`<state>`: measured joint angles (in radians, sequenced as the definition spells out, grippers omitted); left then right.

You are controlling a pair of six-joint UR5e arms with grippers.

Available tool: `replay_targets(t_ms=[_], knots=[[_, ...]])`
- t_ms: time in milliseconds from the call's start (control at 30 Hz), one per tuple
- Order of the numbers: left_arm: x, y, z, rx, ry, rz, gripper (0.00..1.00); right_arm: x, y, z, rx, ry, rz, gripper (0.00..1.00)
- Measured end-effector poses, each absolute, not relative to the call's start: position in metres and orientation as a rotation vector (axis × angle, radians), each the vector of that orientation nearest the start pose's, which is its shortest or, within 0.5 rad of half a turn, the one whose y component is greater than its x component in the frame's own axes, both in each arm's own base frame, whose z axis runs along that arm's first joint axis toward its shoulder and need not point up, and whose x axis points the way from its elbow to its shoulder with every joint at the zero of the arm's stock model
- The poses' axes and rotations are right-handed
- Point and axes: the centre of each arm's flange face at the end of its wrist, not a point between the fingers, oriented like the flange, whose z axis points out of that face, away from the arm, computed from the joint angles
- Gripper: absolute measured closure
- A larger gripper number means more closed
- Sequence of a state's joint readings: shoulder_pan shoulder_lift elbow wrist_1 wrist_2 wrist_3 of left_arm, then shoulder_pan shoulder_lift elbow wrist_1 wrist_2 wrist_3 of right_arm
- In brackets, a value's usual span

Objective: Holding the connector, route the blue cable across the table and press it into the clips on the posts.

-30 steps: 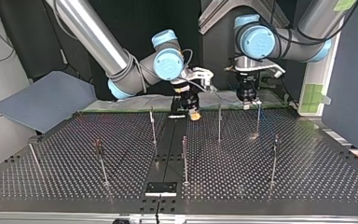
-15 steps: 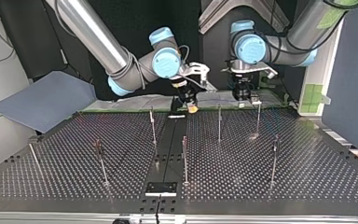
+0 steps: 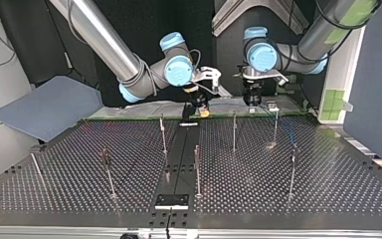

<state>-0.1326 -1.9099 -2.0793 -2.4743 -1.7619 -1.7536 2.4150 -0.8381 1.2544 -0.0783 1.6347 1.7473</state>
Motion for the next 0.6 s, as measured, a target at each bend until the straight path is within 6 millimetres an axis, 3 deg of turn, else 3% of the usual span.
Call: replay_targets(t_ms=[133, 367, 600], knots=[[0.469, -0.178, 0.144, -0.178, 1.74, -0.072, 1.0, 0.608, -0.378, 0.192, -2.588, 1.341, -1.959, 1.0], [0.486, -0.178, 0.147, -0.182, 1.718, -0.08, 1.0, 0.6, -0.391, 0.192, -2.578, 1.357, -1.965, 1.0], [0.499, -0.176, 0.137, -0.185, 1.718, -0.077, 1.0, 0.594, -0.401, 0.192, -2.572, 1.378, -1.971, 1.0]])
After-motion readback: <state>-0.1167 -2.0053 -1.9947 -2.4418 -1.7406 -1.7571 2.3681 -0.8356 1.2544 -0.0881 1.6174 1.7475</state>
